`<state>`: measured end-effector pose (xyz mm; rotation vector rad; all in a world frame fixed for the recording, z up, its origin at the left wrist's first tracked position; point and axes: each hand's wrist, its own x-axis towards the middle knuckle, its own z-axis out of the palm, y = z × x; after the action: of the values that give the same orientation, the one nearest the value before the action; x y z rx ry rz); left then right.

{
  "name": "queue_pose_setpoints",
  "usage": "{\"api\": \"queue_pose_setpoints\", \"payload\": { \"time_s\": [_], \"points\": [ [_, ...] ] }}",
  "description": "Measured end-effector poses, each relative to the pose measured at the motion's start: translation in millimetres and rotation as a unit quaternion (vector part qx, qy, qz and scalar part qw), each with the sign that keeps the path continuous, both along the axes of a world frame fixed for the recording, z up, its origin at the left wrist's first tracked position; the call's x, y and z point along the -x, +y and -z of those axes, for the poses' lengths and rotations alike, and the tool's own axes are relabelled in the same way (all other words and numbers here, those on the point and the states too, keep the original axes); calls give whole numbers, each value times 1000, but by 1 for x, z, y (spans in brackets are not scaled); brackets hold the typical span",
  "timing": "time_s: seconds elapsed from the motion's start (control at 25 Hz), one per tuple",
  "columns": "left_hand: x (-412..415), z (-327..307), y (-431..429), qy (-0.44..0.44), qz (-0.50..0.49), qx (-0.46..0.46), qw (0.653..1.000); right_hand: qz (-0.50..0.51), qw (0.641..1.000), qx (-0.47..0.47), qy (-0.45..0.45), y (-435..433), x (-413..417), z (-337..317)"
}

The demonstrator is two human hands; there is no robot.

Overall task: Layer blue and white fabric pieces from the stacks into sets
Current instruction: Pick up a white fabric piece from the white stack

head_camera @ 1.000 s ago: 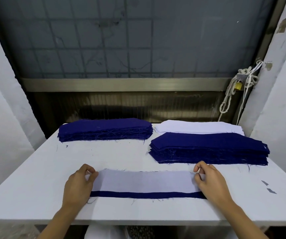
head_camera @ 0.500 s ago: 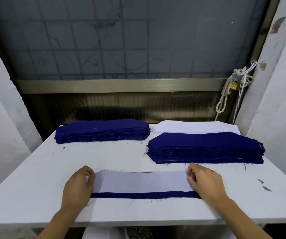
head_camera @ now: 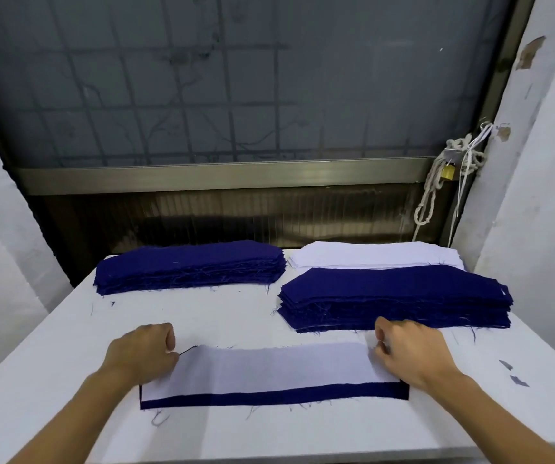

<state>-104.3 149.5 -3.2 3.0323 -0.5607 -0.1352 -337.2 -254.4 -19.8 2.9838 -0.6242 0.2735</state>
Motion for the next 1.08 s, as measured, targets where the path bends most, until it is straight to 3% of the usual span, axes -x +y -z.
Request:
{"api": "queue_pose_setpoints", "payload": {
  "time_s": [0.12, 0.28, 0.52, 0.84, 1.08],
  "points": [
    [-25, -28, -29, 6, 28, -15, 999, 27, 998, 41, -34, -15, -7, -16],
    [-46, -59, -98, -25, 66, 109, 992, 44, 992, 8, -116, -37, -34, -45],
    [-69, -81, -227, 50, 105, 242, 963, 54, 990, -76, -110, -78, -117, -65],
    [-103, -30, -336, 57, 97, 203, 973, 72, 981, -173, -54, -126, -205, -36],
    [-120, -13, -360, 54, 42, 200, 977, 51, 985, -163, -39, -138, -224, -10]
  ]
}}
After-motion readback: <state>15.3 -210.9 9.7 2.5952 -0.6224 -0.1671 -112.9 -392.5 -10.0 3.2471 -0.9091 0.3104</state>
